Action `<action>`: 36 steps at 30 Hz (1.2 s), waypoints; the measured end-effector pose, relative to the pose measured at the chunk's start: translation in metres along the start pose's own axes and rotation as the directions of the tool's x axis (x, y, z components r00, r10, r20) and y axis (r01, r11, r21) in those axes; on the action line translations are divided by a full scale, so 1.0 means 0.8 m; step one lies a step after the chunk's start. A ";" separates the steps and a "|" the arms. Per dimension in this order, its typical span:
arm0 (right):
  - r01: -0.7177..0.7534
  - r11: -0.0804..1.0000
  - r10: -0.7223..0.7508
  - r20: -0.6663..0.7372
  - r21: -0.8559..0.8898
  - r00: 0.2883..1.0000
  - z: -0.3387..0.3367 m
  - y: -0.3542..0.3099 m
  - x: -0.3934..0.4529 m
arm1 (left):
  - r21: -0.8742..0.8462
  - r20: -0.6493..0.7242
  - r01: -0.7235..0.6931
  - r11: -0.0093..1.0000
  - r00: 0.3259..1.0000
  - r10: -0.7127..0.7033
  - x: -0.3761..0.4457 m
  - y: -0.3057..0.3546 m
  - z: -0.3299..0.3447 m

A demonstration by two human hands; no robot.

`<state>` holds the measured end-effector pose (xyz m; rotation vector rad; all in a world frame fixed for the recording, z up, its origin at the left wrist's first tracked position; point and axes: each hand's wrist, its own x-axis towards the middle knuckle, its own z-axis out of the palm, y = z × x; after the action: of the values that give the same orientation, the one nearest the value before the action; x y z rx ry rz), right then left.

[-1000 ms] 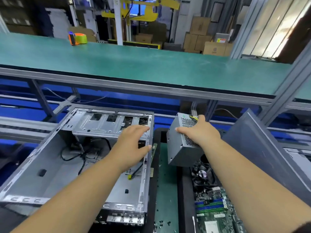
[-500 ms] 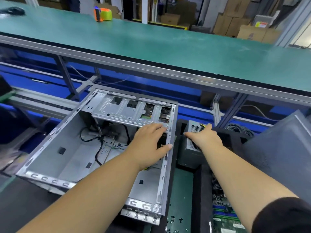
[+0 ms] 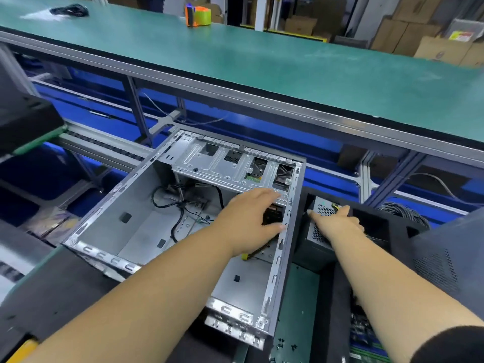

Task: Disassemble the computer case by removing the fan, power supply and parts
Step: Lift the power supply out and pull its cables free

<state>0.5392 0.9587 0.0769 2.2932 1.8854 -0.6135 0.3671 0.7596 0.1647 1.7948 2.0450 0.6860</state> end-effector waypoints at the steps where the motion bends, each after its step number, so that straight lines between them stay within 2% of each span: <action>1: 0.004 1.000 -0.005 -0.016 -0.031 1.000 -0.008 0.000 -0.004 | -0.030 -0.046 0.021 0.999 0.999 -0.023 -0.003 -0.003 -0.008; 4: 0.137 0.990 -0.142 -0.170 -0.046 0.975 -0.036 0.002 -0.026 | -0.091 -0.162 0.110 0.990 0.979 -0.124 -0.017 -0.022 -0.038; 7: 0.329 0.943 -0.301 -0.287 0.056 0.910 -0.061 -0.001 -0.063 | -0.113 -0.173 0.195 0.974 0.962 -0.212 -0.031 -0.051 -0.066; 11: 0.573 0.776 -0.476 -0.353 0.263 0.806 -0.083 -0.013 -0.131 | -0.186 -0.196 0.238 0.953 0.942 -0.274 -0.047 -0.085 -0.095; 15: 0.718 0.621 -0.590 -0.416 0.314 0.692 -0.083 -0.037 -0.207 | -0.235 -0.236 0.231 0.944 0.929 -0.286 -0.067 -0.112 -0.120; 20: 0.741 0.556 -0.680 -0.307 0.376 0.666 -0.054 -0.084 -0.277 | -0.220 -0.260 0.213 0.952 0.928 -0.268 -0.094 -0.148 -0.152; 26: 0.704 0.605 -0.760 0.007 0.372 0.650 -0.012 -0.158 -0.316 | -0.180 -0.305 0.151 0.972 0.931 -0.201 -0.123 -0.190 -0.194; 29: 0.658 0.677 -0.728 0.165 0.330 0.665 0.012 -0.195 -0.318 | -0.226 -0.302 0.107 0.968 0.937 -0.174 -0.135 -0.206 -0.206; 32: 0.576 0.776 -0.630 0.288 0.256 0.721 0.036 -0.229 -0.307 | -0.235 -0.267 0.086 0.968 0.952 -0.149 -0.142 -0.221 -0.211; 36: 0.472 0.858 -0.513 0.316 0.201 0.798 0.054 -0.261 -0.286 | -0.241 -0.222 0.074 0.968 0.966 -0.129 -0.145 -0.239 -0.213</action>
<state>0.2949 0.7811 0.1576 1.5629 2.2955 -1.1375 0.1338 0.6050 0.1918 1.5268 2.0855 1.1031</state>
